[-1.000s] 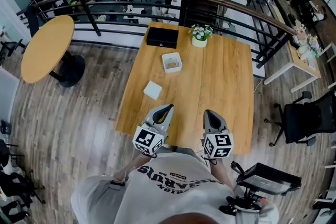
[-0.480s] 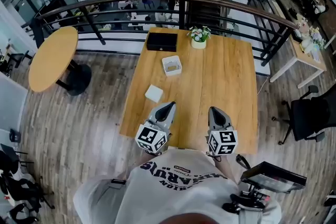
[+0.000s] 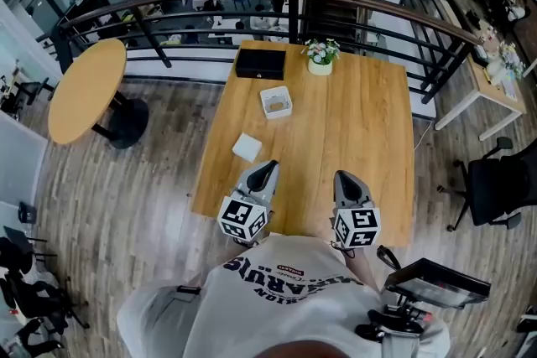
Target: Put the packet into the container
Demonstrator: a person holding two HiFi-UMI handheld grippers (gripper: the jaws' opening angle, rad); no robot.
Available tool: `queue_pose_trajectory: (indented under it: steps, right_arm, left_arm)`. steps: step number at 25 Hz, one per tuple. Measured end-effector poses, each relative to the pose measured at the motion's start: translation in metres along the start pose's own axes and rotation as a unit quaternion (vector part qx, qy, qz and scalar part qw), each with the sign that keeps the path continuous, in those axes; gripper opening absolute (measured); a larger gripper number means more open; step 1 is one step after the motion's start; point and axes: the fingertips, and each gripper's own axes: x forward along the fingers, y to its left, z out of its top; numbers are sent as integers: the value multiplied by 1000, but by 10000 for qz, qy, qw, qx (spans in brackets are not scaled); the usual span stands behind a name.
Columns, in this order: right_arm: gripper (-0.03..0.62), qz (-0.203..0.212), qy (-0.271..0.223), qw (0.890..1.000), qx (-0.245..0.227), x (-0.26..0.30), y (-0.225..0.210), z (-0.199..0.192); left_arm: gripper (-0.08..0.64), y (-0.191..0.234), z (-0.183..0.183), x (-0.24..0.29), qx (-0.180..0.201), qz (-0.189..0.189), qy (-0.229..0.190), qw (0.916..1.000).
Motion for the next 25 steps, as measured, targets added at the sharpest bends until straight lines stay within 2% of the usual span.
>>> queue_pose_trajectory:
  steps: [5, 11, 15, 18, 22, 25]
  right_arm:
    - [9, -85, 14, 9999, 111, 7, -11, -6]
    - [9, -272, 57, 9994, 207, 9, -26, -10]
    - [9, -465, 107, 9984, 305, 6, -35, -15]
    - [9, -639, 153, 9972, 370, 4, -46, -19]
    - [9, -871, 211, 9949, 463, -2, -62, -25]
    - [9, -1014, 284, 9933, 475, -9, -70, -29]
  left_arm:
    - [24, 20, -15, 11, 121, 180, 423, 9989]
    - [188, 49, -22, 25, 331, 350, 901, 9948]
    - [283, 77, -41, 30, 463, 521, 1474, 9866]
    - [357, 107, -67, 40, 401, 754, 2066, 9747]
    - [402, 152, -111, 54, 530, 1032, 2881, 9506]
    - [414, 187, -145, 63, 448, 1162, 3399, 9322]
